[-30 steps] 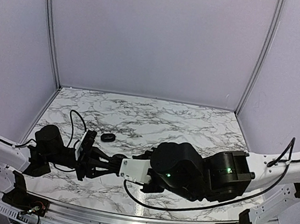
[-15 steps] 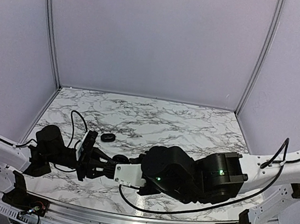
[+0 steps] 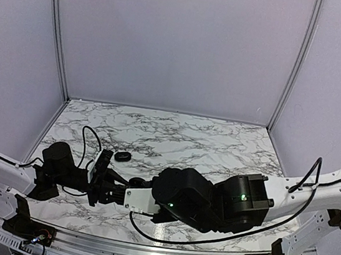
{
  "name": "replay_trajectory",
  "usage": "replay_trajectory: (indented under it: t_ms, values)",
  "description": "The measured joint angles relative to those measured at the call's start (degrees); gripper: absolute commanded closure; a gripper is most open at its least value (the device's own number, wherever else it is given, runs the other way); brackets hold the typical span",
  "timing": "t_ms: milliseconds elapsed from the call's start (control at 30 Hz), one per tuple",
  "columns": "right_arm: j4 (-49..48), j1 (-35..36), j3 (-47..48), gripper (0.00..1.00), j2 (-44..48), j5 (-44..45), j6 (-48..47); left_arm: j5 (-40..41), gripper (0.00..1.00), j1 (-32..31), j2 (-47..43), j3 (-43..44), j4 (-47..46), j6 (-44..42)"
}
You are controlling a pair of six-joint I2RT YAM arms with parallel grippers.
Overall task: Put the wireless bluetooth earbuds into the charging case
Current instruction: Insert the right earbud into the right side groove of the charging case.
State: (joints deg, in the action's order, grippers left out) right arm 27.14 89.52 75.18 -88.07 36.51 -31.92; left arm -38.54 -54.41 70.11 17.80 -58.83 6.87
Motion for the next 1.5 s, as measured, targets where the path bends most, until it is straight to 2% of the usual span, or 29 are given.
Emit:
replay_trajectory:
  t_ms: [433,833,1500]
  values:
    - [-0.07,1.86,0.02,0.83,-0.96,1.81,-2.45,-1.55,1.0,-0.04,0.24,0.04,0.46,-0.04]
    - [0.17,1.99,0.04,0.8,-0.98,-0.98,-3.56,-3.15,1.0,-0.07,0.57,0.15,0.46,-0.24]
    - [0.9,2.51,0.33,0.59,-1.07,-4.09,-3.37,-2.12,1.0,-0.02,0.33,0.26,0.83,-0.66]
